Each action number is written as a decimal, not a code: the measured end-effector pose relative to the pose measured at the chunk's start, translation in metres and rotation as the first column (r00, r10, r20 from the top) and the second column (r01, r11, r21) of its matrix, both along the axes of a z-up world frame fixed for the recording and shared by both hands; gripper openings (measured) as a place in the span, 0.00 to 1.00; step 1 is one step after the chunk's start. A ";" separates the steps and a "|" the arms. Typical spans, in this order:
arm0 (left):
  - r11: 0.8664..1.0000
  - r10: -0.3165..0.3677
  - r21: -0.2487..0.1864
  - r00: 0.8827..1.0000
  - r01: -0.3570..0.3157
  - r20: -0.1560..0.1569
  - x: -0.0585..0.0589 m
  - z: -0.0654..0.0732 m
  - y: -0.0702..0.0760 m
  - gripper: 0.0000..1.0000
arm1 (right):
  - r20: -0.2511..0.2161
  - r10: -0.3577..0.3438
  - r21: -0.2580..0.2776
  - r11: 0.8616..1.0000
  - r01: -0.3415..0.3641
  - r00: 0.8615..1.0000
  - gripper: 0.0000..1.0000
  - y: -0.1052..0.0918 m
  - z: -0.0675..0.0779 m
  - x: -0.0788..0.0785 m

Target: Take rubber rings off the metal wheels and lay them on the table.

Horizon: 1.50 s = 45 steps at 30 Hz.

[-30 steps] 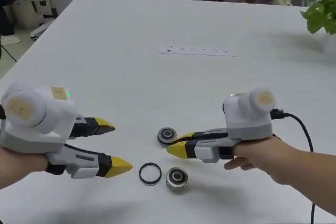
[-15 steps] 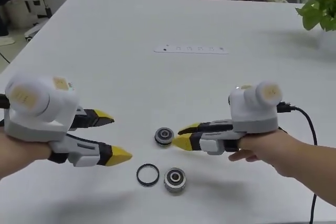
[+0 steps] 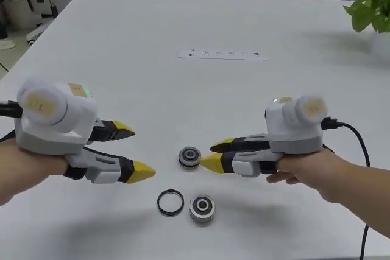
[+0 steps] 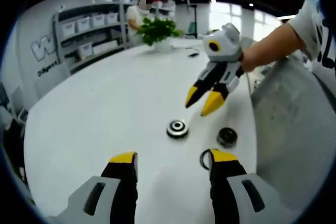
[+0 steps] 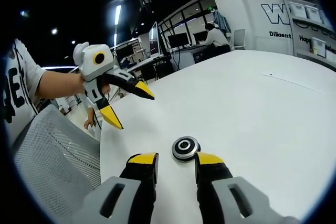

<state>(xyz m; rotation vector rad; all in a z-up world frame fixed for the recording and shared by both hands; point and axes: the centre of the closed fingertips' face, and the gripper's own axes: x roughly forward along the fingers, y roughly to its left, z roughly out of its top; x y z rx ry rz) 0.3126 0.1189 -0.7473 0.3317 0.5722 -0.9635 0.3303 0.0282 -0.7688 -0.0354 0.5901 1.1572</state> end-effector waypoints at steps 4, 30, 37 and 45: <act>1.000 -0.001 0.000 1.000 0.001 -0.003 0.002 -0.002 -0.001 0.55 | 0.010 0.000 -0.013 1.000 0.000 1.000 0.26 -0.001 -0.003 0.001; 1.000 -0.008 -0.005 1.000 0.008 -0.022 0.011 -0.014 -0.014 0.54 | 0.068 0.005 -0.040 0.999 -0.002 0.998 0.24 -0.002 -0.015 0.009; 1.000 -0.014 -0.005 1.000 0.013 -0.025 0.012 -0.015 -0.019 0.54 | 0.077 0.017 -0.061 0.998 -0.012 0.997 0.26 -0.001 -0.019 0.010; 1.000 -0.025 -0.002 0.999 0.025 -0.026 0.015 -0.016 -0.024 0.53 | 0.085 0.026 -0.078 0.997 -0.020 0.996 0.27 -0.001 -0.022 0.011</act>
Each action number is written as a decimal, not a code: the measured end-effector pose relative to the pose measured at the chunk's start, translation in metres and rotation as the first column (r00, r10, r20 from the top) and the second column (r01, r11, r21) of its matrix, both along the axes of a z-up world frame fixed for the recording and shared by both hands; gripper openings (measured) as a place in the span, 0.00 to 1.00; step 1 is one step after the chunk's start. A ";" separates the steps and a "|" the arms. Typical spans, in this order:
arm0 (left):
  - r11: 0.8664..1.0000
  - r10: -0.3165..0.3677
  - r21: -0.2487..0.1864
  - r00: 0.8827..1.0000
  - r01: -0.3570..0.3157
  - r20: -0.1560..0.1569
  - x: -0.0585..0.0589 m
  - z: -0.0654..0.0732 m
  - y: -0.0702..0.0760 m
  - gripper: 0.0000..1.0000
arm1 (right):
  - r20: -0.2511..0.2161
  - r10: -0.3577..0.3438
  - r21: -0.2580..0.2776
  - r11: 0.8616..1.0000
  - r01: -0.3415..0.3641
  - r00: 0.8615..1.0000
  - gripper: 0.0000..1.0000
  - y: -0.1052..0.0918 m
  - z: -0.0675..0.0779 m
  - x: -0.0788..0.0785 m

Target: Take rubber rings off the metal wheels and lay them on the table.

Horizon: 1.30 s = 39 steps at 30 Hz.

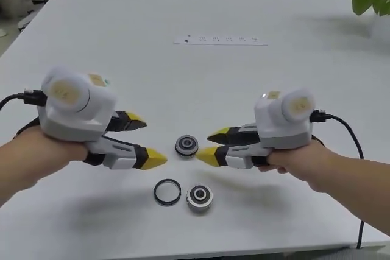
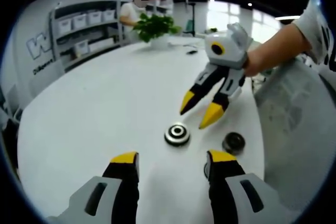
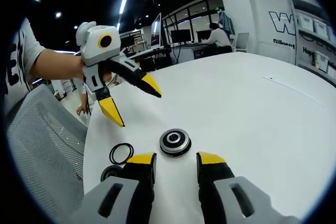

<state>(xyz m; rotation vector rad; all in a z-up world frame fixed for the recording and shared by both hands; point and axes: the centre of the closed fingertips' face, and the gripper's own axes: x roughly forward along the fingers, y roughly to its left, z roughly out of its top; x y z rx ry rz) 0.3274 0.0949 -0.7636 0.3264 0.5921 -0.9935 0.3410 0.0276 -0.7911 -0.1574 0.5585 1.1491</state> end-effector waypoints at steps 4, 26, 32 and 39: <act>1.000 -0.004 0.002 1.000 0.004 -0.004 0.001 -0.002 -0.003 0.52 | 0.008 0.007 -0.008 1.000 -0.007 1.000 0.27 0.001 -0.001 0.000; 1.000 -0.018 -0.014 0.999 0.017 -0.034 0.005 -0.010 -0.020 0.46 | 0.018 0.011 -0.014 1.000 -0.010 1.000 0.33 0.005 -0.009 0.000; 1.000 -0.026 -0.017 0.999 0.026 -0.038 0.006 -0.011 -0.027 0.44 | 0.016 0.011 -0.010 1.000 -0.011 1.000 0.33 0.005 -0.010 0.000; 0.999 -0.033 -0.016 0.999 0.033 -0.043 0.007 -0.014 -0.032 0.42 | 0.017 0.020 -0.008 1.000 -0.020 1.000 0.34 0.006 -0.010 -0.002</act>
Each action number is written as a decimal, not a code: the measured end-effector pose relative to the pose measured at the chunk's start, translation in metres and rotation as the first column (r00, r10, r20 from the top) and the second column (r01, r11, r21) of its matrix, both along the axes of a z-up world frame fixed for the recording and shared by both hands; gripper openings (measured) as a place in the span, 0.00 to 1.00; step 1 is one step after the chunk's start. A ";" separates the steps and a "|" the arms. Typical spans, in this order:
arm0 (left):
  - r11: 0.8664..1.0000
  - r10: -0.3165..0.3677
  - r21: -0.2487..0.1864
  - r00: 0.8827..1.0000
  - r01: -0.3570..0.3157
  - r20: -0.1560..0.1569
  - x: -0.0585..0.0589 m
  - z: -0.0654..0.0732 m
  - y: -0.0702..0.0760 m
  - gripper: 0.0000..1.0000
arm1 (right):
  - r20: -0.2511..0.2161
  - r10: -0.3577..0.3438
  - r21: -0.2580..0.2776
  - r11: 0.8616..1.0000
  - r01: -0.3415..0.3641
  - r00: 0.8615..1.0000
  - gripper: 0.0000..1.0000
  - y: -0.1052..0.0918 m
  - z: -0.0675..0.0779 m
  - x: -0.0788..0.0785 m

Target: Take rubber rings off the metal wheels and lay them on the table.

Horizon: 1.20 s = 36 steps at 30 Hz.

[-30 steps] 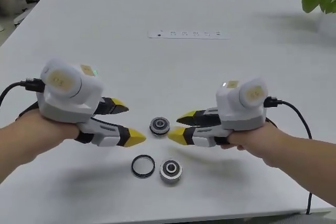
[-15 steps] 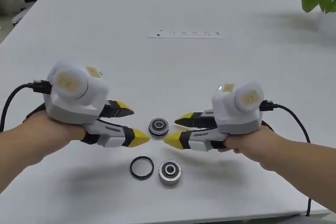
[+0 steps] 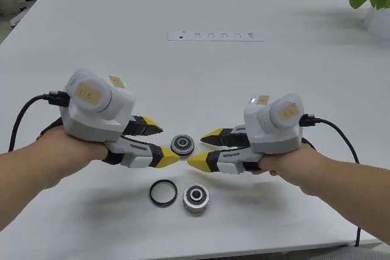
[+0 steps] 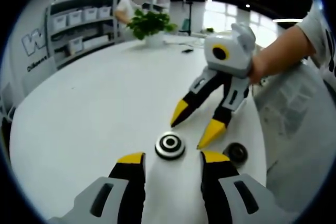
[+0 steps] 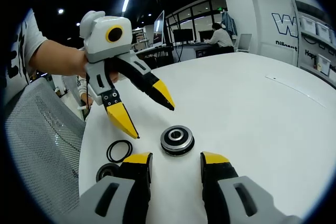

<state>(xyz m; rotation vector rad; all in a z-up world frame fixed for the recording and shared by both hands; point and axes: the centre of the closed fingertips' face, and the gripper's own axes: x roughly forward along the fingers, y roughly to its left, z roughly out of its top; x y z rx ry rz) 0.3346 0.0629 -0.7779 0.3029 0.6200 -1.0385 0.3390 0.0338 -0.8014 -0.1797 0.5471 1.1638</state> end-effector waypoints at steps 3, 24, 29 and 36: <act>1.000 -0.001 -0.002 1.000 0.001 -0.004 0.000 -0.001 -0.002 0.41 | 0.000 0.002 0.003 1.000 -0.002 1.000 0.34 0.000 0.000 -0.001; 1.000 -0.019 0.000 1.000 0.019 -0.018 0.005 -0.004 -0.013 0.33 | 0.003 0.009 0.005 1.000 -0.009 1.000 0.34 0.000 -0.002 -0.001; 0.999 -0.031 0.012 0.999 0.031 -0.014 0.006 -0.005 -0.015 0.31 | 0.002 0.011 0.005 1.000 -0.011 1.000 0.34 0.000 -0.002 -0.001; 0.999 -0.041 0.021 0.999 0.042 -0.016 0.006 -0.008 -0.019 0.27 | 0.003 0.015 0.002 1.000 -0.015 1.000 0.34 0.000 -0.003 -0.002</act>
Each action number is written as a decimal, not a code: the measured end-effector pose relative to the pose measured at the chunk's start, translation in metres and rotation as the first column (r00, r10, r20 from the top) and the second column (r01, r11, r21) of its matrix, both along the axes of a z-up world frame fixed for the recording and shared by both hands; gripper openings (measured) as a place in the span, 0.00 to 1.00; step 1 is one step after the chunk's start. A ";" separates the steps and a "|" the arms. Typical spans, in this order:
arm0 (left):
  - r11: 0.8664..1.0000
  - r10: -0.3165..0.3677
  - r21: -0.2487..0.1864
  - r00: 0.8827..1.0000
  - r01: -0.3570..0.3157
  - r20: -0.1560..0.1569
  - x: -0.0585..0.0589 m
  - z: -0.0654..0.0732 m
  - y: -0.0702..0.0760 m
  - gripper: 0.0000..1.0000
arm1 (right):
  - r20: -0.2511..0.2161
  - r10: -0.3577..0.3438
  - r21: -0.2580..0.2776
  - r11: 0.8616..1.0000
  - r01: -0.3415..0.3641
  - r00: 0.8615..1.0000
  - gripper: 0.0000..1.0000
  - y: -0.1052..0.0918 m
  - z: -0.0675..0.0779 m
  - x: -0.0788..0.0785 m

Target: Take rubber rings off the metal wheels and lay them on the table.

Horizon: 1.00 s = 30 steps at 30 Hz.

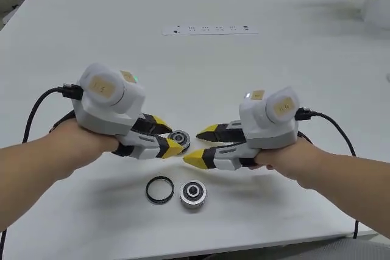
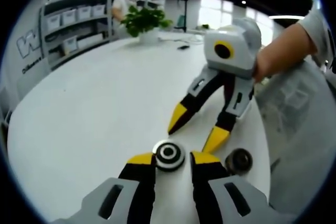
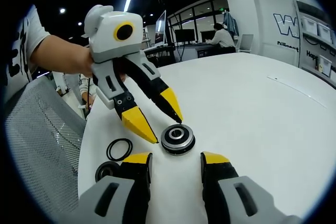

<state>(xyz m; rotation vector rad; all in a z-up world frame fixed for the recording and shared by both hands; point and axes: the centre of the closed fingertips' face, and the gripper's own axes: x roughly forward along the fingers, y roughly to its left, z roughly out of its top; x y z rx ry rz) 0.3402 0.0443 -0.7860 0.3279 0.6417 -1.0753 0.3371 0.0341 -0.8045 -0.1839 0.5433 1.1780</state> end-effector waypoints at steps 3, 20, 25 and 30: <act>1.000 -0.008 0.010 1.000 0.008 0.006 0.000 -0.002 -0.001 0.25 | 0.001 0.004 -0.004 1.000 -0.004 1.000 0.34 0.000 -0.001 -0.001; 0.999 -0.013 0.044 0.999 0.011 0.032 0.006 -0.004 0.000 0.17 | 0.002 0.006 -0.004 1.000 -0.006 1.000 0.34 0.001 0.000 -0.001; 0.998 -0.020 0.057 0.999 0.018 0.044 0.007 -0.006 0.000 0.15 | 0.000 0.005 -0.003 1.000 -0.005 1.000 0.34 0.002 0.000 -0.001; 0.997 -0.019 0.069 0.998 0.014 0.058 0.006 -0.005 0.000 0.14 | 0.000 0.005 -0.003 1.000 -0.005 1.000 0.34 0.003 0.000 -0.001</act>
